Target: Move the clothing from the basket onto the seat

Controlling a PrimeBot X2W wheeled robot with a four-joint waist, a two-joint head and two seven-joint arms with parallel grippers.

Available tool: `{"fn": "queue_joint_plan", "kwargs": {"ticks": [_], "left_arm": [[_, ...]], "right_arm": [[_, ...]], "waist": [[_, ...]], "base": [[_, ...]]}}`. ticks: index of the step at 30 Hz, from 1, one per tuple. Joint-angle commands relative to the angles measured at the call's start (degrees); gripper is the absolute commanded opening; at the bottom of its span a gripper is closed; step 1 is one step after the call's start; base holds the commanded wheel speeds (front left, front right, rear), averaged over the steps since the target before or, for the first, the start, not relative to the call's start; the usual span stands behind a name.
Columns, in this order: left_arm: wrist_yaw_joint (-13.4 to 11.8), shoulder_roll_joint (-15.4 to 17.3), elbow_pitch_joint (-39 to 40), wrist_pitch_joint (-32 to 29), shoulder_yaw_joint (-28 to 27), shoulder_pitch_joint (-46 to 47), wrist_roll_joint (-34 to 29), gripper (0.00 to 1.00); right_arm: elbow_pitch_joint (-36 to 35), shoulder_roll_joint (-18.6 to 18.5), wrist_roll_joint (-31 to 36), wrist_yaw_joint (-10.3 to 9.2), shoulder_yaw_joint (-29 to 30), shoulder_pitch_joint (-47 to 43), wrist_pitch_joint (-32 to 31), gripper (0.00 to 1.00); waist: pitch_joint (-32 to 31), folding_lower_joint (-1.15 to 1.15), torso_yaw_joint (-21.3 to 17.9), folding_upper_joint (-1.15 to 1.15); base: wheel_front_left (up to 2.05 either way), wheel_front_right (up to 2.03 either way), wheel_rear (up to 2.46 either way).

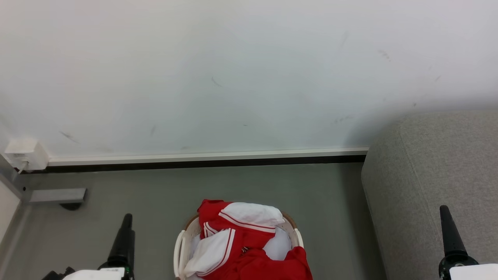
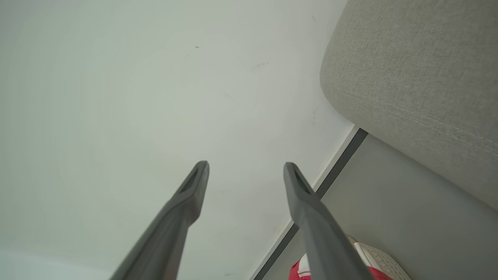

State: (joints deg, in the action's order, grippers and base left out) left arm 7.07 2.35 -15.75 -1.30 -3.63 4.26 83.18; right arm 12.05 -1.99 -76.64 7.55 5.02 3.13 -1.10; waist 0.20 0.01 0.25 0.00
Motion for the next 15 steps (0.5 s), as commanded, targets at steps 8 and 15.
{"fn": "queue_joint_plan", "kwargs": {"ticks": [8,15], "left_arm": [[0.3,0.4,1.7,2.5,0.8,0.0,-11.3,1.0],[0.3,0.5,2.5,4.1,1.6,-0.6,-19.6,1.0]], "right_arm": [[-4.3,-0.7,14.6,-0.03,-1.3,-0.6,2.3,1.0],[-5.3,-0.7,24.7,-0.03,-2.1,-1.5,3.9,1.0]], "waist": [[0.1,0.0,0.1,0.0],[0.0,0.0,0.1,0.0]], "base": [[0.0,0.0,0.0],[0.0,0.0,0.0]]}}
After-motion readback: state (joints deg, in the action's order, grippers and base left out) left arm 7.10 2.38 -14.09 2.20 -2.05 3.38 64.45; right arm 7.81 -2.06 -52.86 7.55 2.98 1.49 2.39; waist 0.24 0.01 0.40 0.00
